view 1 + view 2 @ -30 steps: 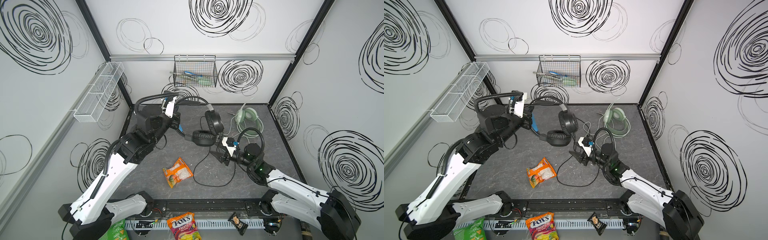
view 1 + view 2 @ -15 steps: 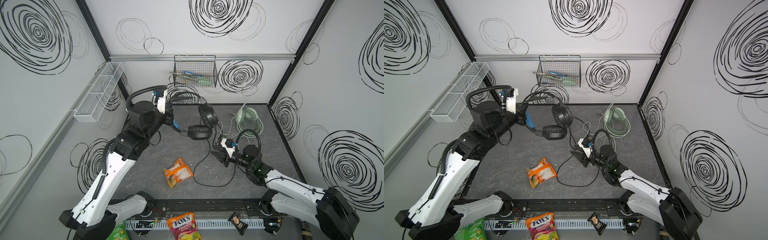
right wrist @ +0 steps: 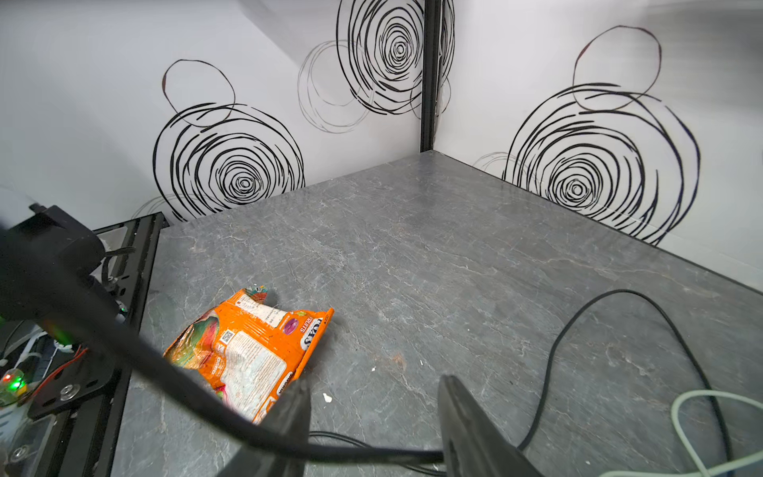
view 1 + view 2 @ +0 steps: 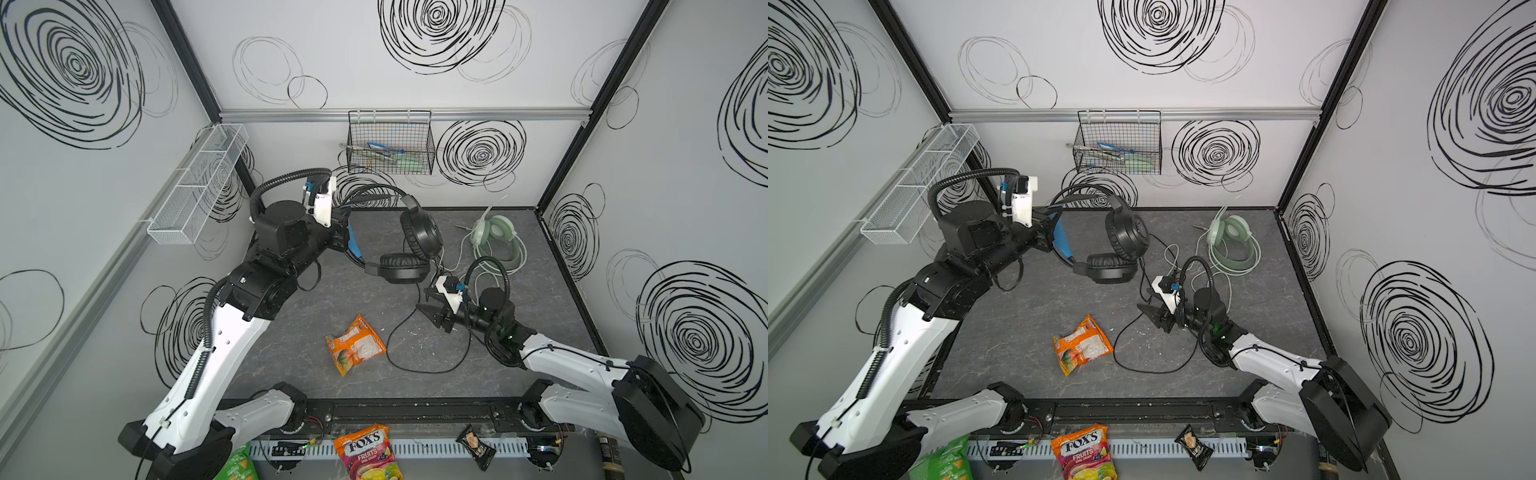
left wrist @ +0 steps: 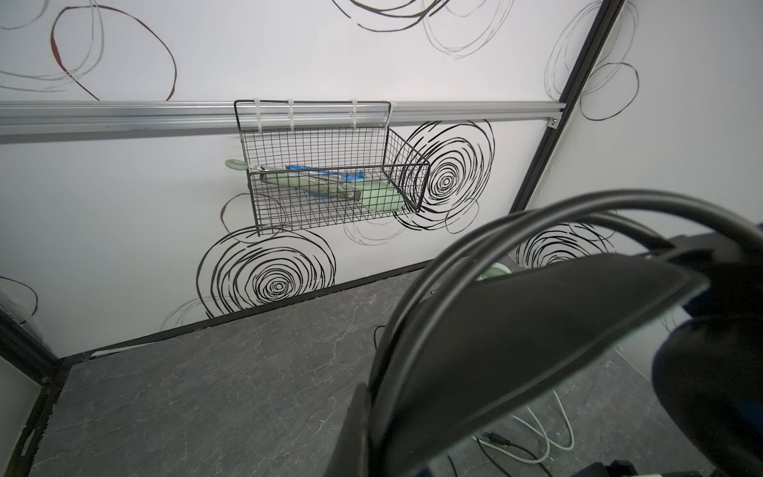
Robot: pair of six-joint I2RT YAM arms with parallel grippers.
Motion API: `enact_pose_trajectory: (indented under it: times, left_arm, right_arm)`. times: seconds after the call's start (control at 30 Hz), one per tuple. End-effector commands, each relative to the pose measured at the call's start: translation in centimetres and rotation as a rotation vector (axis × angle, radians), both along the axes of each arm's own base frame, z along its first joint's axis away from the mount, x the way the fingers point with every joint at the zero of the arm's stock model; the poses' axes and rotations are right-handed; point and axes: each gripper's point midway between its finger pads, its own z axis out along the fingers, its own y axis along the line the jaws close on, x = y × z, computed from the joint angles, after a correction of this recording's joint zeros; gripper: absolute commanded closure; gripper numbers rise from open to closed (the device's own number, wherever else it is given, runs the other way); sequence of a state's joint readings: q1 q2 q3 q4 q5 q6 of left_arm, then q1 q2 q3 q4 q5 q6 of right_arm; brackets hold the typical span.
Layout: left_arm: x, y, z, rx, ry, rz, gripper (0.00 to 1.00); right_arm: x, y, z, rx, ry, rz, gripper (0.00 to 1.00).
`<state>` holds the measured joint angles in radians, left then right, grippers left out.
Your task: Wrap the headphones
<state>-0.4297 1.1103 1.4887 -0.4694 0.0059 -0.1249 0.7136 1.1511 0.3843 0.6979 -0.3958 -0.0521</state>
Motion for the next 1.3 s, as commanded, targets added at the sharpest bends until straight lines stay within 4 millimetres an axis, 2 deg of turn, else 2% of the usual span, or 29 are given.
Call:
enact_pose_trajectory:
  times: [0.0,0.33,0.57,0.7,0.87,1.03,1.27]
  left_arm:
    - [-2.3,0.3,7.2,-0.154,-0.172,-0.043,1.0]
    - [-3.5,0.4,9.8,-0.202,-0.203,-0.079,1.0]
    - [-4.6,1.1,11.9,-0.22,-0.242,-0.077,1.0]
    - [-4.5,1.7,12.4,-0.224,-0.252,-0.065,1.0]
    - [-3.9,3.2,12.9,-0.249,-0.253,-0.018,1.0]
    - [-4.2,3.5,13.9,-0.284,-0.274,-0.046,1.0]
    - [-4.2,4.0,14.1,-0.295,-0.283,-0.035,1.0]
  right_arm:
    - [0.4,0.4,2.4,0.055,-0.064,-0.004,0.43]
    - [0.3,0.3,2.5,0.063,-0.066,-0.004,0.42]
    - [0.3,0.2,2.2,0.061,-0.062,-0.009,0.46]
    - [0.4,0.1,1.9,0.055,-0.056,-0.019,0.58]
    - [0.8,-0.1,1.3,0.042,-0.048,-0.044,0.59]
    - [1.2,0.1,0.6,0.028,-0.034,-0.05,0.59]
    - [1.5,0.0,0.0,0.018,-0.026,-0.066,0.6]
